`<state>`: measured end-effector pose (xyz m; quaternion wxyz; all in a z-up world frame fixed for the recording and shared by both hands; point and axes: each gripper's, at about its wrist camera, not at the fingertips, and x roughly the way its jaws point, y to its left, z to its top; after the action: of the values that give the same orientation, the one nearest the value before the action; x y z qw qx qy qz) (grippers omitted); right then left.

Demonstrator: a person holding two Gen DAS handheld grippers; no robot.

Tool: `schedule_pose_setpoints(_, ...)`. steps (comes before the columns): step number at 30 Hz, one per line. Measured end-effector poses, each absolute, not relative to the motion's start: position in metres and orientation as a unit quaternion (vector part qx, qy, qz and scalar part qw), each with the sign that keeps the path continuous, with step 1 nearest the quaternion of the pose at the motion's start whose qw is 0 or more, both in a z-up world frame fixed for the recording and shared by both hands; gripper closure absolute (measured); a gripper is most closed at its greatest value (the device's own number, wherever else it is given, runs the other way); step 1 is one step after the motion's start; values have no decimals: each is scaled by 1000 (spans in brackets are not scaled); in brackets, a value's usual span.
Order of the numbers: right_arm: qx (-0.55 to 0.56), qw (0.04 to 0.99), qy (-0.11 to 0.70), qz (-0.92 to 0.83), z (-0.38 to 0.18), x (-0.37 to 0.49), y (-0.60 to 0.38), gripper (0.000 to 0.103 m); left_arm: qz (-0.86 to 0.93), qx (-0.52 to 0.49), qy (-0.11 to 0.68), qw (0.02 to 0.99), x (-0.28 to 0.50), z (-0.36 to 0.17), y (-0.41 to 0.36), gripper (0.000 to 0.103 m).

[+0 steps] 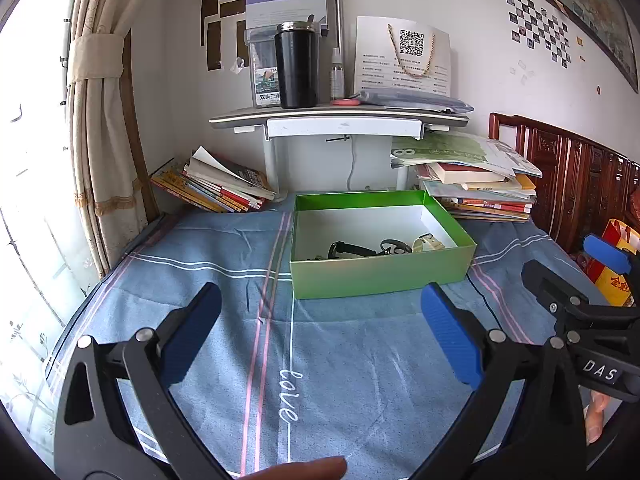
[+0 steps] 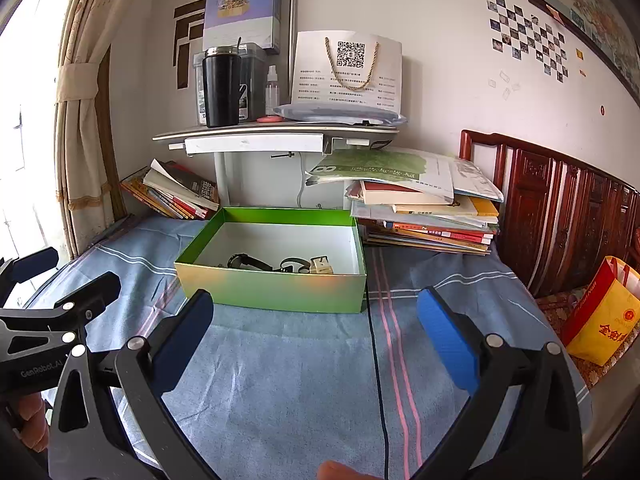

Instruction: Organize jewelry

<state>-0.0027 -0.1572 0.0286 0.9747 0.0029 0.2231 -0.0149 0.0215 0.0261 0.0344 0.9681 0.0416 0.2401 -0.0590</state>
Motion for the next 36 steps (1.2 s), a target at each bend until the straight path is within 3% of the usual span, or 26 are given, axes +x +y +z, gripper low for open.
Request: schedule_pose_setpoints(36, 3, 974, 227, -13, 24, -4, -155, 3, -62, 41, 250, 965, 23, 29, 25, 4)
